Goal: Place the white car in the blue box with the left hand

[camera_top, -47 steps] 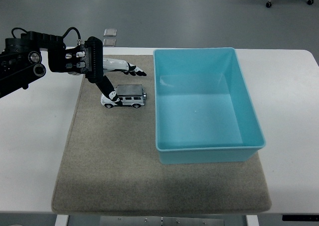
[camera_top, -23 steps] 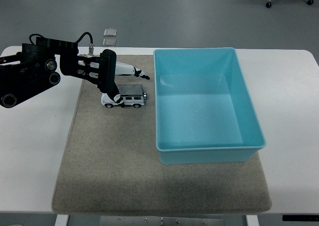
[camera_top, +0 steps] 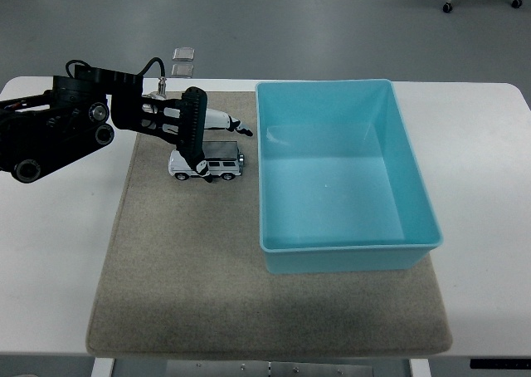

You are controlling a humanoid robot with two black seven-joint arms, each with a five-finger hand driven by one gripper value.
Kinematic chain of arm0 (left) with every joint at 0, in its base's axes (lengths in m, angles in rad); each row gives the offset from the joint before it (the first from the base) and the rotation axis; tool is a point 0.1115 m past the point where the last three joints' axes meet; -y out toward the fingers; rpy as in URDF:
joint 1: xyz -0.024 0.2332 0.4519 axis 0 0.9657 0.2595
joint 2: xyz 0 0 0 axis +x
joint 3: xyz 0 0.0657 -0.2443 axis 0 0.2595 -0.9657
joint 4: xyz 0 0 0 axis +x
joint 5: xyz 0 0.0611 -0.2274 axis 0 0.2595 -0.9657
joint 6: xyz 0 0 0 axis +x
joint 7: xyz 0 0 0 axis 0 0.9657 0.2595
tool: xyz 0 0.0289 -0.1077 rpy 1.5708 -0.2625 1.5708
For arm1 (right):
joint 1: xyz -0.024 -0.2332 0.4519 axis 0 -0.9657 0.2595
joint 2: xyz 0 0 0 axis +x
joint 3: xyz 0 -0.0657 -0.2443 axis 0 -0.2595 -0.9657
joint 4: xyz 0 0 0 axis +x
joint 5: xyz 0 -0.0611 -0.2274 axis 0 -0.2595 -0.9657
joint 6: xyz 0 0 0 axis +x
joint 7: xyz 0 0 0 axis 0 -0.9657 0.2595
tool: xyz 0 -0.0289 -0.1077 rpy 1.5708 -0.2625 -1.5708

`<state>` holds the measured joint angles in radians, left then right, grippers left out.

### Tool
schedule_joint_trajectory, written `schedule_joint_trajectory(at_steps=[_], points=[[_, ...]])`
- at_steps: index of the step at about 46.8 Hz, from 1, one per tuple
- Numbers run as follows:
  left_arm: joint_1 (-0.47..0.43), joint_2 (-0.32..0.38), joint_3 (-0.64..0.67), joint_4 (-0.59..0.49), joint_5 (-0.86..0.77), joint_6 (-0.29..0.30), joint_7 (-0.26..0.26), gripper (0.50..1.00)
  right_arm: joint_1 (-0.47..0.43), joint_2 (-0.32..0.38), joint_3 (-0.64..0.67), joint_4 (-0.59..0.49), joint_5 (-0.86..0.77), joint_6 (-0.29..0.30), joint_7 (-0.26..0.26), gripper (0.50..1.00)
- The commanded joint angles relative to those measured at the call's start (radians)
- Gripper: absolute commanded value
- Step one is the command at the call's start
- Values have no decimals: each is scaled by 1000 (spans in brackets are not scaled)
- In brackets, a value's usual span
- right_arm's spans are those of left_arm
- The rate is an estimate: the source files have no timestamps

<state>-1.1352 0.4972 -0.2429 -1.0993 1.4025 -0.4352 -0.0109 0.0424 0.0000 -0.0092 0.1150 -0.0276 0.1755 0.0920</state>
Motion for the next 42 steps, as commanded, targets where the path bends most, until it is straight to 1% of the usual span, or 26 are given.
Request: schedule_joint_trajectory(at_steps=[1, 7, 13, 30, 34, 37, 42], points=[[0, -2, -9, -1, -3, -20, 28, 994, 1, 0, 0, 0, 0, 1, 0, 936], [-2, -2, -32, 1, -11, -30, 75, 994, 1, 0, 0, 0, 0, -1, 0, 936], [0, -3, -42, 1, -14, -28, 92, 994, -1, 0, 0, 0, 0, 1, 0, 936], [0, -6, -44, -4, -7, -28, 91, 979, -1, 0, 0, 0, 0, -1, 0, 936], [0, -6, -44, -4, -8, -30, 91, 964, -1, 0, 0, 0, 0, 1, 0, 936], [0, -6, -42, -5, -10, -31, 91, 941, 1, 0, 0, 0, 0, 1, 0, 936], [2, -5, -42, -10, -10, -36, 89, 932, 1, 0, 0, 0, 0, 1, 0, 936]])
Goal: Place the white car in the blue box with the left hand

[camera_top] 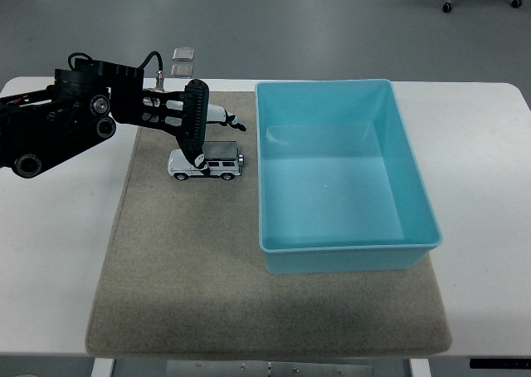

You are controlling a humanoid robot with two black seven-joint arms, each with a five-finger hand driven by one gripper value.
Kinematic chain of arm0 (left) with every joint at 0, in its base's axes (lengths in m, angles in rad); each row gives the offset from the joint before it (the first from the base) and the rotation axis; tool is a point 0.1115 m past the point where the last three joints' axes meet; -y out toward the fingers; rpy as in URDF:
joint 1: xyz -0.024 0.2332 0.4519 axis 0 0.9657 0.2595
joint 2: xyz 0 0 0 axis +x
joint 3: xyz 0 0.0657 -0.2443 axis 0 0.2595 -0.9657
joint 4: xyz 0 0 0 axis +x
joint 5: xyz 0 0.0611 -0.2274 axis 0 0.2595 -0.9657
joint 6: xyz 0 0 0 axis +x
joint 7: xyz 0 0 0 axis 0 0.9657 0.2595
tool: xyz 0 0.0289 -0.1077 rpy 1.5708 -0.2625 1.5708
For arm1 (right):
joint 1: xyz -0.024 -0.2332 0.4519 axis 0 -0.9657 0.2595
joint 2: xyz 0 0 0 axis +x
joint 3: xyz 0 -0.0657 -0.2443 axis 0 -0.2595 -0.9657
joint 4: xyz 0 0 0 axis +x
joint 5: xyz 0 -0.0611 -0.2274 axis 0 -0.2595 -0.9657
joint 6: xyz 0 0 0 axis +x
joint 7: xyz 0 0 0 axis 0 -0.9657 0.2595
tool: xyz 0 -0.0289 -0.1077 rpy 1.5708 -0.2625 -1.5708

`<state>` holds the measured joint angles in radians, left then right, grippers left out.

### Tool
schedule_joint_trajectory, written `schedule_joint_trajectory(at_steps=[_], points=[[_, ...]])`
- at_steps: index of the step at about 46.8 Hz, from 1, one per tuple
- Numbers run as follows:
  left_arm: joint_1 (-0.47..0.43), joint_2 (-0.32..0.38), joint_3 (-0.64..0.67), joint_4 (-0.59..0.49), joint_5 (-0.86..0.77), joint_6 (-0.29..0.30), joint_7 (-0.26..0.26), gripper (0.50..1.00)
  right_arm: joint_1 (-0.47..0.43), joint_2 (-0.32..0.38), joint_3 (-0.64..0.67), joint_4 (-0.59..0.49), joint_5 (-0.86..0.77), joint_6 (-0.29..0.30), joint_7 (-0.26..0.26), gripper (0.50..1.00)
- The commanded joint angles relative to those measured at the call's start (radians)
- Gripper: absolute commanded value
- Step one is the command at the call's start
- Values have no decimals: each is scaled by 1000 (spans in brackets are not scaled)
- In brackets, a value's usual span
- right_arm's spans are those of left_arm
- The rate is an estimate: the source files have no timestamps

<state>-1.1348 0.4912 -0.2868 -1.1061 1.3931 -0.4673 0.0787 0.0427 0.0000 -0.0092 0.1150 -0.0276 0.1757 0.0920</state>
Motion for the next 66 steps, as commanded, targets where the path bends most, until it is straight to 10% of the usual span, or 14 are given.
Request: schedule_joint_trajectory(at_steps=[1, 20, 31, 66], points=[[1, 1, 1, -3, 0, -7, 0, 926, 0, 0, 0, 0, 0, -1, 0, 936], [3, 6, 0, -1, 3, -1, 3, 816, 0, 0, 0, 0, 0, -1, 0, 936], [3, 7, -2, -3, 3, 1, 3, 500, 0, 0, 0, 0, 0, 1, 0, 936], [1, 32, -101, -6, -2, -10, 0, 500, 0, 0, 0, 0, 0, 1, 0, 936]])
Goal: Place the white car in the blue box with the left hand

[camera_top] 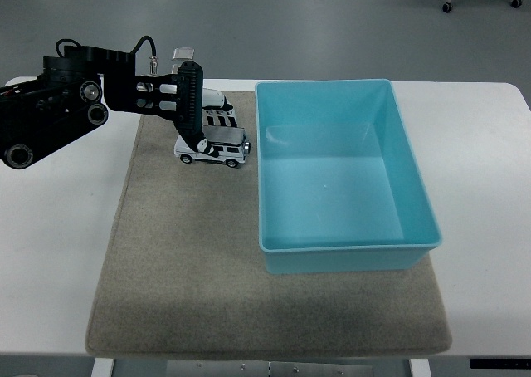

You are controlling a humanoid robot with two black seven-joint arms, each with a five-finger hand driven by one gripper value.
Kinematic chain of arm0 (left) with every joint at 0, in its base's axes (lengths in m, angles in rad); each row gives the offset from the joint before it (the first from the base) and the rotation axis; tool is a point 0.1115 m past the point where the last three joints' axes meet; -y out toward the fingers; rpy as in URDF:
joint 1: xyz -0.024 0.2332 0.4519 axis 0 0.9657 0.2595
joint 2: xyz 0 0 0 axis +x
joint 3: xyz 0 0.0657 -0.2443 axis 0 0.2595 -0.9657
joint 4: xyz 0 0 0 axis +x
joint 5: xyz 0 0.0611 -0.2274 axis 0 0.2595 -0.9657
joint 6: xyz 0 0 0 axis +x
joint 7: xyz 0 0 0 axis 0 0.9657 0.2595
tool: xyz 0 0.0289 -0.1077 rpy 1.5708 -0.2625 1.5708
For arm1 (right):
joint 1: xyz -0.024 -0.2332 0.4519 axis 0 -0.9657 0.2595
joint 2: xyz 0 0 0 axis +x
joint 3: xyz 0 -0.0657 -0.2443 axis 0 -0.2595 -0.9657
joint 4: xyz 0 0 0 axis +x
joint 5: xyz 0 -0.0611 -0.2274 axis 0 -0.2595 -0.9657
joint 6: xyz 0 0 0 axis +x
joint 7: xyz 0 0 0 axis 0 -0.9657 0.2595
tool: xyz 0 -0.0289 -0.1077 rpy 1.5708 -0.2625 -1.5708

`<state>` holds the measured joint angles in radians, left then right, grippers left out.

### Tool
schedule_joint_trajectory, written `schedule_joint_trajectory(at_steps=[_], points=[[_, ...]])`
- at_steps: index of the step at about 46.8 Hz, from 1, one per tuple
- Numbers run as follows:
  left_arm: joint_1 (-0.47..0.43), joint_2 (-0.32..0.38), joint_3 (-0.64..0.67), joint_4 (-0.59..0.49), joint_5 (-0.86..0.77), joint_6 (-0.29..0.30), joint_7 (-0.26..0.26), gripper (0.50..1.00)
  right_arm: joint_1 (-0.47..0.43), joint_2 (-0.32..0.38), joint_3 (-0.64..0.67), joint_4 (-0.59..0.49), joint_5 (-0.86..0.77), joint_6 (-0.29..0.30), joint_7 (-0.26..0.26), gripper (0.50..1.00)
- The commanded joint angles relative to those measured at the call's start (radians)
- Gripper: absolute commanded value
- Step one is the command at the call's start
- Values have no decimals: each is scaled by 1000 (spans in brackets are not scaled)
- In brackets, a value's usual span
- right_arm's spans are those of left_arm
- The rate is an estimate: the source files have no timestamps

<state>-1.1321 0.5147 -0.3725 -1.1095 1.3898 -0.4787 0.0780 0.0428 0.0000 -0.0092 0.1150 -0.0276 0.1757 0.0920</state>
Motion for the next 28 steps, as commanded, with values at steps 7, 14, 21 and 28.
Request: schedule_joint_trajectory(at_steps=[7, 14, 21, 28], points=[[-3, 13, -77, -12, 5, 6, 0, 500, 0, 0, 0, 0, 0, -1, 0, 936], [-21, 10, -108, -12, 6, 6, 0, 500, 0, 0, 0, 0, 0, 1, 0, 936], [-46, -1, -114, -15, 6, 11, 0, 500, 0, 0, 0, 0, 0, -1, 0, 936], [-72, -30, -114, -15, 6, 29, 0, 500, 0, 0, 0, 0, 0, 1, 0, 936]])
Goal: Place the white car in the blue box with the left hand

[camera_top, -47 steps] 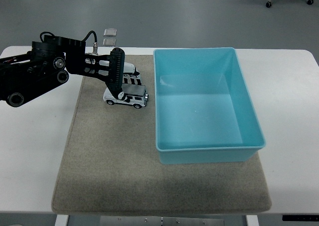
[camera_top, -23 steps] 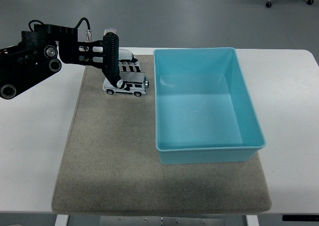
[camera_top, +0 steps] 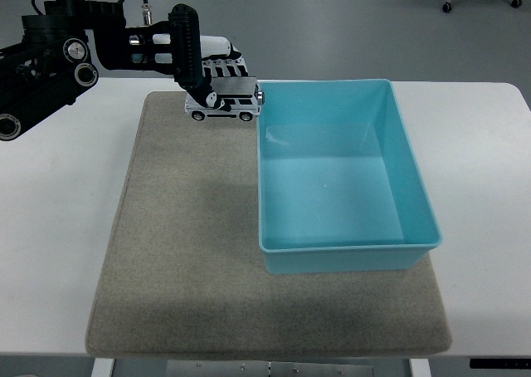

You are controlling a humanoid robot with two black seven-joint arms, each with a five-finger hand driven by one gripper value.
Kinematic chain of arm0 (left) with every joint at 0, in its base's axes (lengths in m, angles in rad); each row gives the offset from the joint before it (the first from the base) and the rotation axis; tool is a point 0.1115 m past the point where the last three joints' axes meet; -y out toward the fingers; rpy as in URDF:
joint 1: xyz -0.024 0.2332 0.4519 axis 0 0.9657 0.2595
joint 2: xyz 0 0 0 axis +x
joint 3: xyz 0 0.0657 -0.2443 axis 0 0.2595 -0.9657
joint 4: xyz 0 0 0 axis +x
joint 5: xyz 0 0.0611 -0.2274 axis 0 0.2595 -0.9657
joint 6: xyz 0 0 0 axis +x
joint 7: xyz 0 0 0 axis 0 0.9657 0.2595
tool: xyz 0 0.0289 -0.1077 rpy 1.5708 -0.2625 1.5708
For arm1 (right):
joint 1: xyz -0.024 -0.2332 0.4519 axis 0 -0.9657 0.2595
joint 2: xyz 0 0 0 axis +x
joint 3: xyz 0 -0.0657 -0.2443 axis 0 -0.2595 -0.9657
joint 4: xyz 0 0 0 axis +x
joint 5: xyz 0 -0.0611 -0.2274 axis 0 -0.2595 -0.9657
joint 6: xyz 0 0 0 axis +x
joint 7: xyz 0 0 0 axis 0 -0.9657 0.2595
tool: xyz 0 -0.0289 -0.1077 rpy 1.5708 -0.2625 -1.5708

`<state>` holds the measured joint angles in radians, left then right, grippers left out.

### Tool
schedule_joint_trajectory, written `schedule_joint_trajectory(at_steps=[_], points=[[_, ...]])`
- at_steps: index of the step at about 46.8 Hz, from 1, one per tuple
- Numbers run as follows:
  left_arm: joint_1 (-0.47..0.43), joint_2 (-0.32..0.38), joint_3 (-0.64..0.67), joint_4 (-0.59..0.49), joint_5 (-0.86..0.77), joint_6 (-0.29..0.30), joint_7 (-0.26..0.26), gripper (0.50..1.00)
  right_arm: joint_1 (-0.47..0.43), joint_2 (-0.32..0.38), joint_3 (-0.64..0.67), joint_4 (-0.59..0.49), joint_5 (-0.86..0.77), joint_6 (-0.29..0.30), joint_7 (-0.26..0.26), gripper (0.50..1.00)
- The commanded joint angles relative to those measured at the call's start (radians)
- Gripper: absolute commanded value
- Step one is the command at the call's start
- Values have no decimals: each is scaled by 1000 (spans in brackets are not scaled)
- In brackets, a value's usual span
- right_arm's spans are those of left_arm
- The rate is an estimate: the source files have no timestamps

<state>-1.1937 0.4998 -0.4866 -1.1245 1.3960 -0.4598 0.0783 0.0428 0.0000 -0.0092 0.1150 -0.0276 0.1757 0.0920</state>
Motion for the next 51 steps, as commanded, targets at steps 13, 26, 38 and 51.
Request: schedule_joint_trajectory(at_steps=[13, 26, 38, 51], points=[[-47, -79, 0, -6, 0, 13, 0, 500, 0, 0, 0, 0, 0, -1, 0, 936], [-61, -150, 3, -26, -3, 13, 0, 500, 0, 0, 0, 0, 0, 1, 0, 936], [-63, -214, 5, -26, -5, 21, 0, 500, 0, 0, 0, 0, 0, -1, 0, 936], [-43, -267, 42, -17, -6, 18, 2, 500, 0, 0, 0, 0, 0, -1, 0, 936]])
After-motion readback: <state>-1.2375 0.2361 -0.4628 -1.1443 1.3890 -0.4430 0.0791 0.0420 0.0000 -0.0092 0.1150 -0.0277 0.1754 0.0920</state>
